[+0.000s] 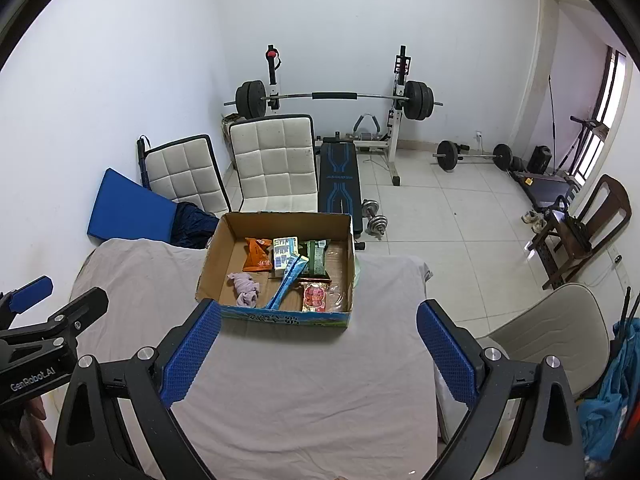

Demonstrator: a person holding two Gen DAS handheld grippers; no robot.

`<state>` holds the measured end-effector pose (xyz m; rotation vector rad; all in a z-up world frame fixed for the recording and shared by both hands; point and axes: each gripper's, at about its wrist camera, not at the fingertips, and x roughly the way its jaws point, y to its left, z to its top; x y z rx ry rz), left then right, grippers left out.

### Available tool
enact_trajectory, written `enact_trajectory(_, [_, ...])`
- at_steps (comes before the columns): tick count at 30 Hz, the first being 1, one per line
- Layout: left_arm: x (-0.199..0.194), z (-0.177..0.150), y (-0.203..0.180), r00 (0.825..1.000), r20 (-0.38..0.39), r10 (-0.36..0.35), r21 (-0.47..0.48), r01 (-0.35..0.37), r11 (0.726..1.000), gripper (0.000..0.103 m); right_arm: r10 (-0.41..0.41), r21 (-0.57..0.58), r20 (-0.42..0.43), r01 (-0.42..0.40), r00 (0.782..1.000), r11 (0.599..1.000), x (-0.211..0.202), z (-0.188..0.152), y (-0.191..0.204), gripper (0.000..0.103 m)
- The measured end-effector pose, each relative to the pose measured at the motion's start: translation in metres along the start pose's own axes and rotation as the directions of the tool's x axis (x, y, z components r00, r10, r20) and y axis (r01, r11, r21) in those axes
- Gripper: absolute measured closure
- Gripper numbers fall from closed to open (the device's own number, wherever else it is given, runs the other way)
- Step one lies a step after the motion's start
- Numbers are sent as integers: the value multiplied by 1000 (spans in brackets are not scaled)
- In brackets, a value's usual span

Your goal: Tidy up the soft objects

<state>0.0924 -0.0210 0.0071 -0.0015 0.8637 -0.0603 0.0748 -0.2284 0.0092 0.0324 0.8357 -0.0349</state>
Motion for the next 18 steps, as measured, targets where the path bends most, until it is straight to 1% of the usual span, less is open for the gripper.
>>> enact_trajectory(18, [0,0,-1,1000,4,3,1,-3,1000,2,0,0,3,0,1000,1000,1,1,0,3])
